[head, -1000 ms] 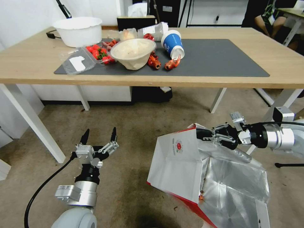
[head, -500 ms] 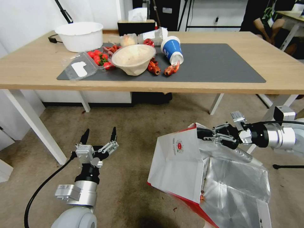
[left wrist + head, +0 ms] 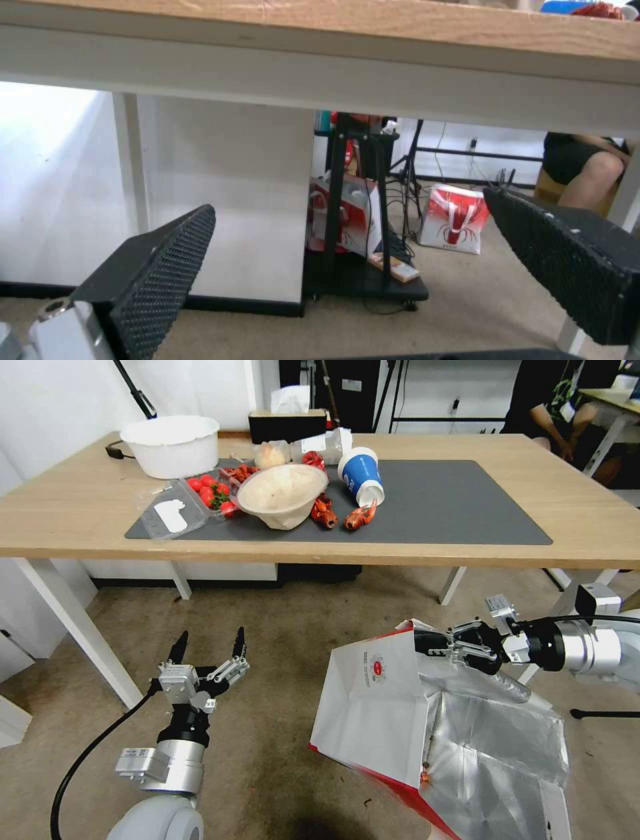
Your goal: Pick up the food delivery bag from the floor and place it on the table.
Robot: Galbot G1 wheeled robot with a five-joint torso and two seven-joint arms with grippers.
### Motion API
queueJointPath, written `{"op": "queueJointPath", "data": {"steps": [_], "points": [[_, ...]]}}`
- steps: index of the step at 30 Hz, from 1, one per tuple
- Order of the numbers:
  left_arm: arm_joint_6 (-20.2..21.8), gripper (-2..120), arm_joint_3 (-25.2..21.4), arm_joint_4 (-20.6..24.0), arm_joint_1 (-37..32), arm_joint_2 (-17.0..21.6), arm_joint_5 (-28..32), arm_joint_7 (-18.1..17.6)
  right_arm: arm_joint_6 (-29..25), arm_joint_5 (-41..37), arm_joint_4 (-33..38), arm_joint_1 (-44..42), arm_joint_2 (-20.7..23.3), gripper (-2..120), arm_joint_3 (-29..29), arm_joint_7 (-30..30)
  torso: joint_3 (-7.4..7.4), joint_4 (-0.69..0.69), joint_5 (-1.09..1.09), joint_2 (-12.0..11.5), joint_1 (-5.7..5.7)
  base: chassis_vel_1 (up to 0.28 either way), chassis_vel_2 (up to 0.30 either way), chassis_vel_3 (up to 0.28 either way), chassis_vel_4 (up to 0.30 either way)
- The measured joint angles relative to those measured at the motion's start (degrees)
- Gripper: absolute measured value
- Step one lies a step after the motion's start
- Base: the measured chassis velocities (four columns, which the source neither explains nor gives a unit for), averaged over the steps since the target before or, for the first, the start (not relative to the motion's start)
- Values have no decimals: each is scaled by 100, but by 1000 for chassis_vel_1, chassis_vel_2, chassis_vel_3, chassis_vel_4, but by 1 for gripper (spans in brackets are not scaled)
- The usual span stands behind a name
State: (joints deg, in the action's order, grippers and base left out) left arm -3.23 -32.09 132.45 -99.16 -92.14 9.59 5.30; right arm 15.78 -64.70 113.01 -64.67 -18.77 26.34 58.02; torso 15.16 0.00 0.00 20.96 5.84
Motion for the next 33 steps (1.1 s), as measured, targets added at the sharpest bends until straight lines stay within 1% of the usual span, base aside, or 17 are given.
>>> {"op": "queueJointPath", "data": {"steps": [10, 18, 21, 22, 25, 26, 29, 30, 33], "points": [[0, 100, -22, 24, -7, 0, 18, 2, 0, 10, 0, 8, 13, 0, 0, 0, 82, 0, 0, 122, 42, 0, 0, 0, 0], [0, 100, -26, 49, -13, 0, 25, 6, 0, -2, 9, 15, 75, 0, 27, 11, 188, 0, 0, 279, 92, 0, 0, 0, 0], [0, 100, -26, 66, -22, 0, 25, 8, -1, -7, 13, 16, 87, 0, 39, 16, 256, 0, 0, 382, 127, 0, 0, 0, 0], [0, 100, -26, 66, -22, 0, 25, 8, -1, -7, 13, 16, 87, 0, 39, 16, 256, 0, 0, 382, 127, 0, 0, 0, 0], [0, 100, -26, 96, -44, 0, 25, 11, -4, -1, 25, 0, 87, 0, 47, 25, 358, 0, 0, 540, 184, 0, 0, 0, 0], [0, 100, -26, 96, -44, 0, 25, 11, -4, -1, 25, 0, 87, 0, 47, 25, 358, 0, 0, 540, 184, 0, 0, 0, 0], [-5, 100, -27, 104, -53, 0, 24, 13, -6, -1, 32, -2, 92, 0, 65, 26, 432, 0, 0, 662, 232, 0, 0, 0, 0], [-5, 100, -27, 104, -53, 0, 24, 13, -6, -1, 32, -2, 92, 0, 65, 26, 432, 0, 0, 662, 232, 0, 0, 0, 0], [-8, 100, -28, 109, -55, 0, 23, 15, -6, -1, 41, -14, 93, 0, 69, 27, 491, 0, 0, 761, 271, 0, 0, 0, 0]]}}
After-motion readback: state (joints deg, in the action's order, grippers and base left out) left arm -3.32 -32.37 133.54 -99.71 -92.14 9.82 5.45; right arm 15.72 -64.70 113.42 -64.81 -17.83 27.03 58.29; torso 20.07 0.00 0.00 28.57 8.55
